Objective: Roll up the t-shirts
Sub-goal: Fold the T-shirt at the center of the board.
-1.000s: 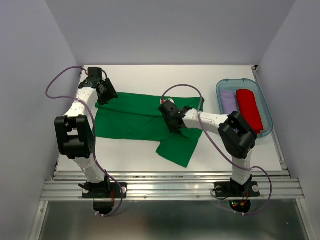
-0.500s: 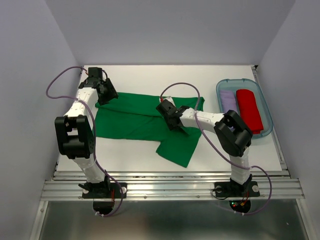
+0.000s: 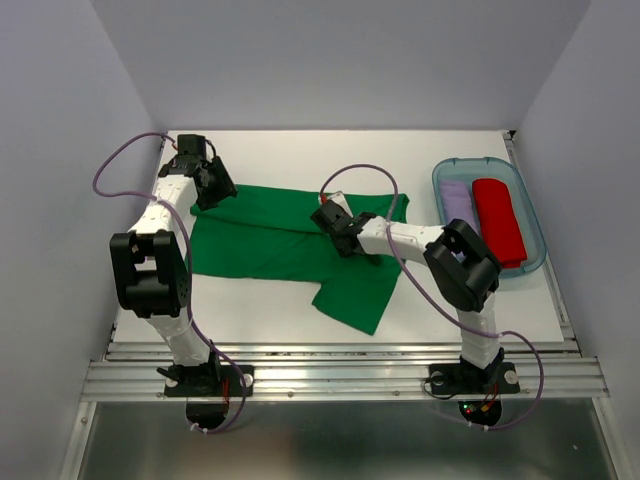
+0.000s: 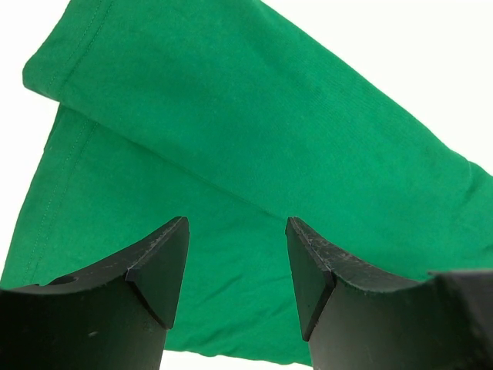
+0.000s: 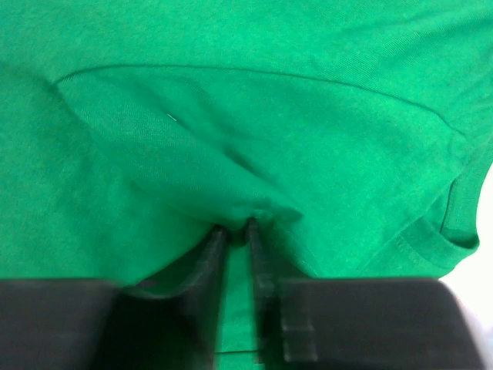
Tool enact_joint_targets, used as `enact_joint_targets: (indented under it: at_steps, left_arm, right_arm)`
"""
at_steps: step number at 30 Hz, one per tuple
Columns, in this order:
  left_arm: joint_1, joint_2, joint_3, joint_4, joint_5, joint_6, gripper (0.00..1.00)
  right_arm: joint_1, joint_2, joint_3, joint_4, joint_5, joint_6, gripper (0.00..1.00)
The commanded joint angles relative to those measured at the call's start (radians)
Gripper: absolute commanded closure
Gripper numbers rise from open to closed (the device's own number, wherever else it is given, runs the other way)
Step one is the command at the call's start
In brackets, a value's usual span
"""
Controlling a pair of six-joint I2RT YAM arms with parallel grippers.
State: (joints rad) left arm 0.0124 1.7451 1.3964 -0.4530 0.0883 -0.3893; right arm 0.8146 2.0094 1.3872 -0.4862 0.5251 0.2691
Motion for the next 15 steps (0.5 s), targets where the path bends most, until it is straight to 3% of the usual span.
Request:
enact_joint_targets:
  at_steps: [1,4,15]
  left_arm:
    - [-0.006,-0.015,-0.005,0.007,-0.016,0.012,0.35]
    - [-0.006,-0.013,-0.007,0.005,-0.016,0.013,0.35]
    - [-0.006,-0.004,0.007,0.000,-0.019,0.017,0.35]
  right_arm:
    - [0.000,0.008,0.033,0.055,0.070,0.001,0.88]
    - [0.000,-0.011,0.029,0.066,0.075,0.002,0.99]
    - [0.000,-0.113,0.010,0.014,-0.072,-0.008,0.99]
